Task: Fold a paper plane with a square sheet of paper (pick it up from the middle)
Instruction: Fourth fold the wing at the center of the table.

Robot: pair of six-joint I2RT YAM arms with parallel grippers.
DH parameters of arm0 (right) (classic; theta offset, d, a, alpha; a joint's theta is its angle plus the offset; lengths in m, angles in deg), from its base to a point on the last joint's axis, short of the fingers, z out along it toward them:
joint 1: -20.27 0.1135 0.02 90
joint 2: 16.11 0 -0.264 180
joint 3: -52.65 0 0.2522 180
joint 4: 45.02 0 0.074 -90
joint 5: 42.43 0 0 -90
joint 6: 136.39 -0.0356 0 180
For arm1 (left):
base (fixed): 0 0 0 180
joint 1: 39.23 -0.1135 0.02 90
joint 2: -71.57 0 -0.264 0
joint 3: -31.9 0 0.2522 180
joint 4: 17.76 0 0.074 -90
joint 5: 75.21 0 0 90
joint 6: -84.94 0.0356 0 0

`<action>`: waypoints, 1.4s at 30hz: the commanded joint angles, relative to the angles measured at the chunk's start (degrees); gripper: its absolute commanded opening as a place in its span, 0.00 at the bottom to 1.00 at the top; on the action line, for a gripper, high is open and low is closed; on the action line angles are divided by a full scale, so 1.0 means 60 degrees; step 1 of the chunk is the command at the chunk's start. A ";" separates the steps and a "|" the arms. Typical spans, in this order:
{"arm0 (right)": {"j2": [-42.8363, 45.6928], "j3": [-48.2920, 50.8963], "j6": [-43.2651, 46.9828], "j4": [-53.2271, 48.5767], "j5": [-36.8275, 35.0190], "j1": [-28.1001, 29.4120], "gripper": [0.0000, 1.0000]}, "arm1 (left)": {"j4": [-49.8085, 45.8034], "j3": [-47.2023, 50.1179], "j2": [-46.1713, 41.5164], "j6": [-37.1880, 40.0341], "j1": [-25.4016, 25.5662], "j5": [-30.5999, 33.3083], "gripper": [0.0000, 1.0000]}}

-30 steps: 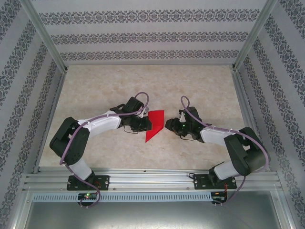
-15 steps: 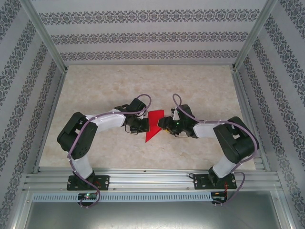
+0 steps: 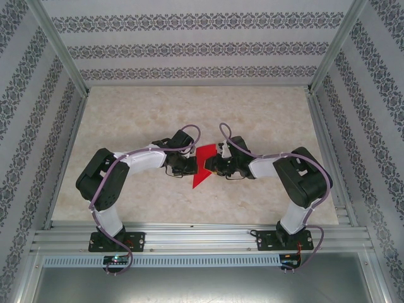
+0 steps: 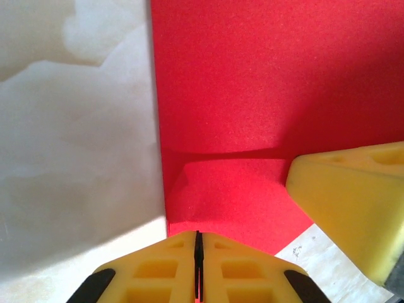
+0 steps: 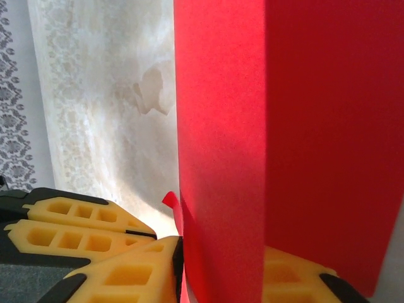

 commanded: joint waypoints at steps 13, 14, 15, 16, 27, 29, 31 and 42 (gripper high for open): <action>0.0761 0.0326 -0.1433 0.0359 -0.1638 0.0983 0.05 | 0.0295 0.1432 -0.1905 0.0439 0.0860 0.0955 0.32; 0.0899 0.0428 -0.1663 0.0367 -0.1984 0.1109 0.05 | 0.0334 0.1525 -0.2053 0.0374 0.0942 0.1140 0.32; 0.1028 0.0539 -0.1850 0.0381 -0.2290 0.1237 0.05 | 0.0399 0.1633 -0.2175 0.0302 0.0988 0.1280 0.33; 0.1215 0.0689 -0.2075 0.0367 -0.2695 0.1358 0.06 | 0.0452 0.1749 -0.2356 0.0224 0.1026 0.1423 0.33; 0.1662 0.0907 -0.2342 0.0099 -0.3163 0.1621 0.22 | 0.0573 0.2026 -0.2910 0.0946 0.1483 0.1425 0.42; 0.1599 0.0750 -0.1919 -0.0127 -0.2734 0.1425 0.24 | 0.0415 0.1902 -0.2836 0.1035 0.1786 0.1888 0.43; 0.1497 0.0503 -0.1512 -0.0409 -0.2270 0.1228 0.24 | 0.0296 0.1751 -0.2648 0.1010 0.1980 0.2252 0.44; 0.0961 -0.0015 -0.0770 -0.0420 -0.0576 0.0567 0.24 | -0.0775 0.0342 -0.1043 0.0629 0.3080 0.4659 0.47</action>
